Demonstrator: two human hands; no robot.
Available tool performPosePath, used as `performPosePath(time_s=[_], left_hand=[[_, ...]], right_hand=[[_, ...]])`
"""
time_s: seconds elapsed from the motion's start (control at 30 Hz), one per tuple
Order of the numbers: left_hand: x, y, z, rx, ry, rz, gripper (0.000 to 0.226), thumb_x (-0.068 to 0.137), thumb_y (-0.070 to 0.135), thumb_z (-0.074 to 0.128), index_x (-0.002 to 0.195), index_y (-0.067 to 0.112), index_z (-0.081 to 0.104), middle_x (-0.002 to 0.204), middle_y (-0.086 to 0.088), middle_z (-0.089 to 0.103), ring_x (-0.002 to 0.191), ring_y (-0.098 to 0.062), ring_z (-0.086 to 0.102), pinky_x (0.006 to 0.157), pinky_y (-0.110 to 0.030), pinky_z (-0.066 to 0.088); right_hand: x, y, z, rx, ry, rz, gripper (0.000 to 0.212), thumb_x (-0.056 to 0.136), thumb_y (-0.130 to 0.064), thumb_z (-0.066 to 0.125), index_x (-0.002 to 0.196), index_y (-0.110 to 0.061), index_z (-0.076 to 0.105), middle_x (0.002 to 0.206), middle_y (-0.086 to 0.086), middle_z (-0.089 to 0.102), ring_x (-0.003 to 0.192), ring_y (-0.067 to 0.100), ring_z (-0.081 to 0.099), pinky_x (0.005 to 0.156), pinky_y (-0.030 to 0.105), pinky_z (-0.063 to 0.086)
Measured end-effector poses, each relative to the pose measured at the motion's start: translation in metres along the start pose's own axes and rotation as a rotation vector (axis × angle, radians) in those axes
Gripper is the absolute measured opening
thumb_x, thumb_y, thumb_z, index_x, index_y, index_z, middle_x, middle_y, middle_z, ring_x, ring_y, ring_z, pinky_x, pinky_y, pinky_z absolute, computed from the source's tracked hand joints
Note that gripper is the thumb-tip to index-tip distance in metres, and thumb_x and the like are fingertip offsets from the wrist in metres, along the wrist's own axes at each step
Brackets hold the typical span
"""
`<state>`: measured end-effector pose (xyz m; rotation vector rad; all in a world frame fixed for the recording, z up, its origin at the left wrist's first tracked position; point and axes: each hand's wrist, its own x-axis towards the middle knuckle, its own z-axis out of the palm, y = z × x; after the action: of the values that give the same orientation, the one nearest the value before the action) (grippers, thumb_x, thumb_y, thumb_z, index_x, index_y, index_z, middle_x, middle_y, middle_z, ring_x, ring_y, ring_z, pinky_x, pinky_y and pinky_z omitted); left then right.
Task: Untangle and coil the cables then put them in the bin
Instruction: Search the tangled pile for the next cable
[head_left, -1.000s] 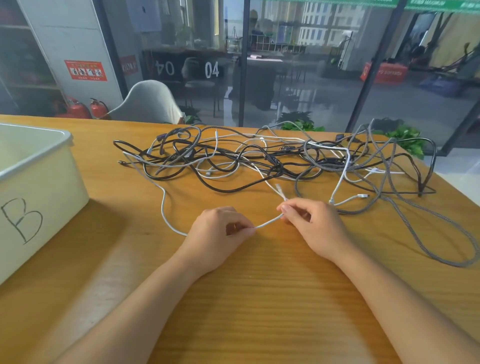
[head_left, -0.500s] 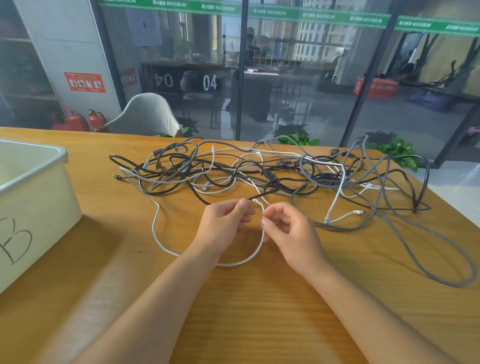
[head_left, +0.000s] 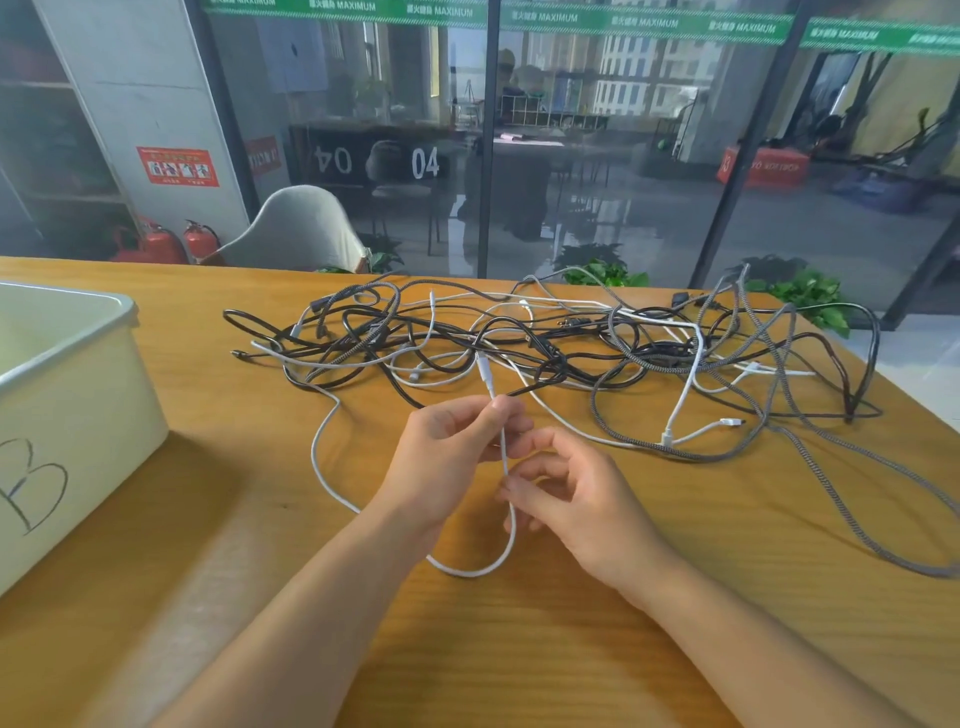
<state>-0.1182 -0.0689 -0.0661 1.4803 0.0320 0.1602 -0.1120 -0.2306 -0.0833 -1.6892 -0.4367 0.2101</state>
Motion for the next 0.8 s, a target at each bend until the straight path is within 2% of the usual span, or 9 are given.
performPosePath(time_s=[0.13, 0.23, 0.37, 0.57, 0.8], left_hand=[[-0.004, 0.006, 0.0, -0.1, -0.019, 0.013, 0.028, 0.106, 0.022, 0.054, 0.105, 0.007, 0.077, 0.101, -0.014, 0.078, 0.094, -0.021, 0.073, 0.083, -0.034, 0.057], [-0.008, 0.012, 0.001, -0.159, -0.053, 0.022, 0.031, 0.108, 0.024, 0.051, 0.108, 0.006, 0.077, 0.105, -0.015, 0.078, 0.097, -0.021, 0.071, 0.086, -0.032, 0.055], [-0.012, 0.015, 0.006, -0.222, -0.11, 0.026, 0.043, 0.107, 0.035, 0.046, 0.114, 0.004, 0.075, 0.109, -0.017, 0.077, 0.099, -0.024, 0.07, 0.092, -0.035, 0.055], [-0.017, 0.02, 0.01, -0.237, -0.234, 0.03, 0.053, 0.105, 0.041, 0.04, 0.122, 0.002, 0.071, 0.115, -0.019, 0.075, 0.104, -0.027, 0.07, 0.093, -0.033, 0.055], [-0.022, 0.027, 0.011, -0.215, -0.272, 0.037, 0.052, 0.107, 0.039, 0.037, 0.124, 0.003, 0.07, 0.116, -0.019, 0.075, 0.105, -0.027, 0.07, 0.095, -0.033, 0.055]], right_hand=[[-0.007, -0.01, 0.007, 0.303, -0.066, 0.213, 0.014, 0.105, -0.019, 0.057, 0.108, -0.007, 0.062, 0.079, 0.008, 0.067, 0.077, 0.028, 0.071, 0.077, 0.036, 0.051], [-0.012, -0.016, 0.013, 0.491, -0.186, 0.286, 0.023, 0.104, -0.028, 0.052, 0.095, -0.009, 0.063, 0.073, 0.006, 0.057, 0.071, 0.026, 0.064, 0.074, 0.033, 0.05], [-0.014, -0.017, 0.016, 0.463, -0.241, 0.255, 0.025, 0.104, -0.028, 0.051, 0.087, -0.01, 0.059, 0.067, 0.0, 0.04, 0.057, 0.016, 0.042, 0.059, 0.025, 0.036], [-0.014, -0.016, 0.015, 0.373, -0.248, 0.188, 0.027, 0.098, -0.037, 0.055, 0.084, -0.013, 0.059, 0.067, -0.002, 0.026, 0.059, 0.015, 0.018, 0.061, 0.03, 0.021], [-0.014, -0.016, 0.012, 0.402, -0.257, 0.198, 0.028, 0.099, -0.035, 0.055, 0.082, -0.013, 0.059, 0.062, -0.004, 0.021, 0.052, 0.012, 0.018, 0.055, 0.023, 0.029]])
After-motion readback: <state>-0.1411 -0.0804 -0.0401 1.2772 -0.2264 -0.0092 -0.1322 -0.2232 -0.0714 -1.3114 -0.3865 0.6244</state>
